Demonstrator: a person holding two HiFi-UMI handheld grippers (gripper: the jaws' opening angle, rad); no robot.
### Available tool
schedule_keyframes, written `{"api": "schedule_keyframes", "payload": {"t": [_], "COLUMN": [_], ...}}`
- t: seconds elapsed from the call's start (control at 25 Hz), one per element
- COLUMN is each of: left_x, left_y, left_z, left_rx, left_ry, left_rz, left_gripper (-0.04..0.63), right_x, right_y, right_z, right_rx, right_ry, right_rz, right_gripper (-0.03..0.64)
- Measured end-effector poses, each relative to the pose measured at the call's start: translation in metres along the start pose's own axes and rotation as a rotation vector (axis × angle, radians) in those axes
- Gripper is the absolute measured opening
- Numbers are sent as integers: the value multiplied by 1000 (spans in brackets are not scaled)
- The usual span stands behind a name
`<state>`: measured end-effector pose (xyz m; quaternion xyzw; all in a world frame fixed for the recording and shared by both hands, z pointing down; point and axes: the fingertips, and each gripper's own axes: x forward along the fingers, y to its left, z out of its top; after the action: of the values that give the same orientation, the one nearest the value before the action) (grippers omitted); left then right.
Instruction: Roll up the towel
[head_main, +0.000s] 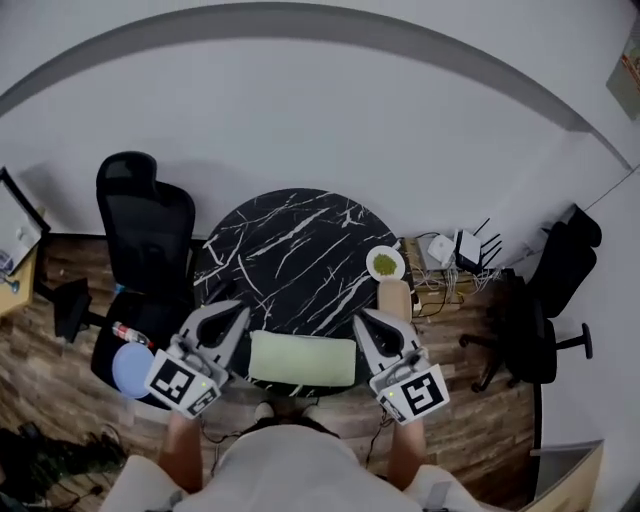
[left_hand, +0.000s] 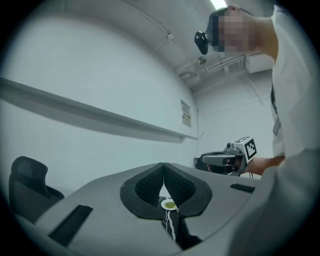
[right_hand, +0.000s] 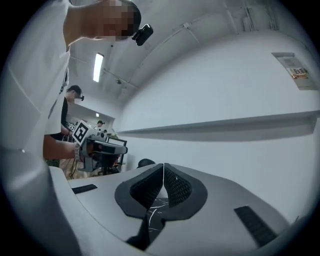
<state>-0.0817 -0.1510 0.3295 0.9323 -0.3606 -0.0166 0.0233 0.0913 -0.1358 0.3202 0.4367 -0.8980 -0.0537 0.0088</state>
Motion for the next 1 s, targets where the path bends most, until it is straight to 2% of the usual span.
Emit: {"api": "schedule_keyframes", "payload": {"t": [0.12,0.28,0.4,0.64,0.88,1.0], "left_x": [-4,-14,-20,-11,-6,-5], "left_y": [-16,-22,-21,-34,-42,-48], "left_z": [-8,-22,-25,-18,-21,-26], "left_rx": [-2,-54,-94,-29,-77,-72], "left_ry": [14,24,19,32,25,37], "left_rz": [-23,3,17,-17,-56,-68], "left_gripper": [3,3,3,4,3,4], "right_x": [-5,-12,-14,-19,-26,-23], "right_y": [8,7,10,-1,4,13], "right_z": [4,-4,1,-6,-6,-9], "right_rx": [27,86,72,61,112,94], "right_ry": [-26,-40,-46,-6,-41,-23], "right_rz": [-9,-22,-3,-65,-61,-43], "right_gripper": [0,0,0,-3,-5,-5]}}
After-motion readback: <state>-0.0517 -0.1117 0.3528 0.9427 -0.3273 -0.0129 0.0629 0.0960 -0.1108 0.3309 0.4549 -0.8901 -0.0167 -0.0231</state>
